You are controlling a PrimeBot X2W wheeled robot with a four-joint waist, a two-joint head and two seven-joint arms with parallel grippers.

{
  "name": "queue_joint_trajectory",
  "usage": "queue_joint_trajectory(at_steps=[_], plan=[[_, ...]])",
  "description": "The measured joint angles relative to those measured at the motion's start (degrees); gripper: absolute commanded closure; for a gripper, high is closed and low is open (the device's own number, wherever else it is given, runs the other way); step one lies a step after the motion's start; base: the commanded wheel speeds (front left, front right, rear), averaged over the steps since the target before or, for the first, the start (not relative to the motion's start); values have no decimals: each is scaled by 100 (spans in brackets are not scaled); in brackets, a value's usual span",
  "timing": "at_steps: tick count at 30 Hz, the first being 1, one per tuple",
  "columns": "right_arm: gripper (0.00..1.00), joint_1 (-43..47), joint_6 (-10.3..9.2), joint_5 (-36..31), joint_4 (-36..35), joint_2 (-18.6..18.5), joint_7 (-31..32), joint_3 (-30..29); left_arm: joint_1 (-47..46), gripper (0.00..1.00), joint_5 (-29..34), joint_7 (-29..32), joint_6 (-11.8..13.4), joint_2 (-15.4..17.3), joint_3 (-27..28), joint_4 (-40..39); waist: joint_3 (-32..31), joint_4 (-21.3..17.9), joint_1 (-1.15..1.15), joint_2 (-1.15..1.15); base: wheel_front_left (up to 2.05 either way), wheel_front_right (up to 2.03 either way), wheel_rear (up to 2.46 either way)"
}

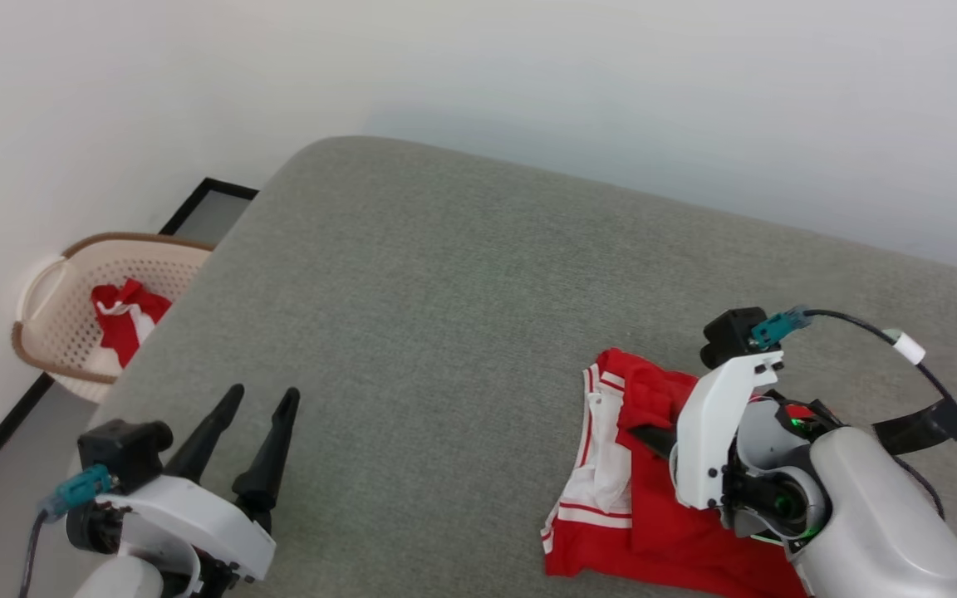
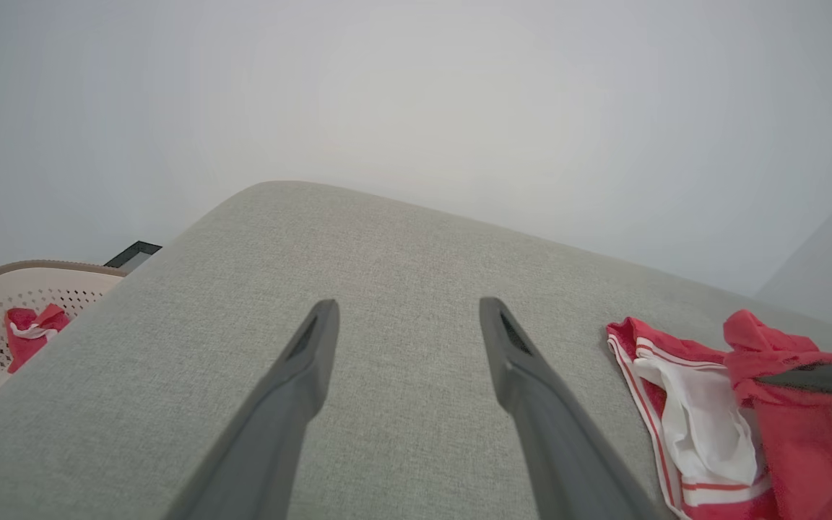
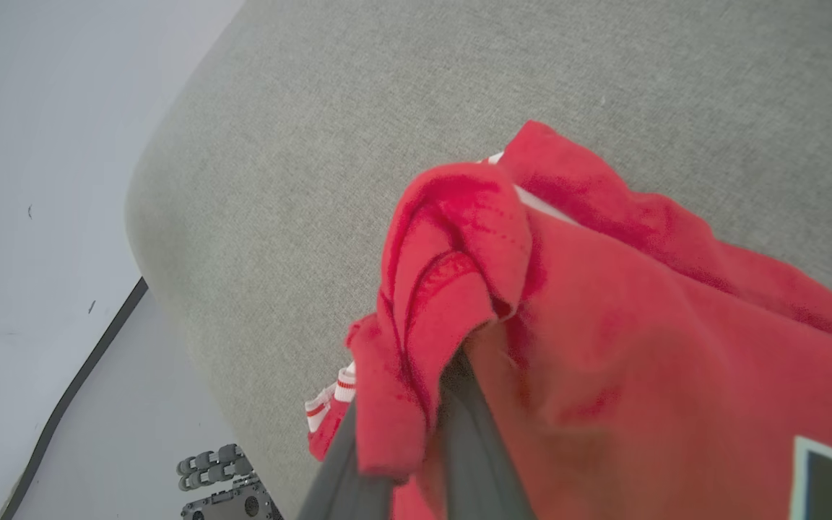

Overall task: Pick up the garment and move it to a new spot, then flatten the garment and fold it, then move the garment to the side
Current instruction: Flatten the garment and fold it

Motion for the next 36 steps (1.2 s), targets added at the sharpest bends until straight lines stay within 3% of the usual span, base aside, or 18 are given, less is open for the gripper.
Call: queue_joint_trajectory(at_steps=[1, 2, 3, 11, 21, 30, 36], plan=[[85, -38, 1, -1, 123, 7, -78, 54, -2, 0, -1, -9, -10, -9, -13, 22, -1, 30, 0, 0, 0, 0, 0], [51, -69, 1, -18, 220, 10, -177, 112, -3, 0, -1, -21, -13, -12, -21, 48, -2, 53, 0, 0, 0, 0, 0], [0, -103, 1, -19, 302, 15, -255, 158, -4, 0, -9, -22, -18, -12, -23, 66, -4, 64, 0, 0, 0, 0, 0], [0, -307, 1, 163, 482, -108, -721, 512, 24, 0, -78, -110, -53, 56, 48, 137, -29, -125, 0, 0, 0, 0, 0], [0, -239, 1, 349, -63, -631, -1506, 420, 209, 0, -140, -183, -9, 181, 170, 110, -96, -574, 0, 0, 0, 0, 0], [0, 432, 1, -3, -599, -1196, -2711, -315, 456, 0, -202, -234, 58, 336, 323, 33, -161, -1044, 0, 0, 0, 0, 0], [0, 1025, 1, -402, -980, -1323, -3355, -924, 675, 0, -249, -253, 127, 488, 448, -65, -211, -1380, 0, 0, 0, 0, 0]])
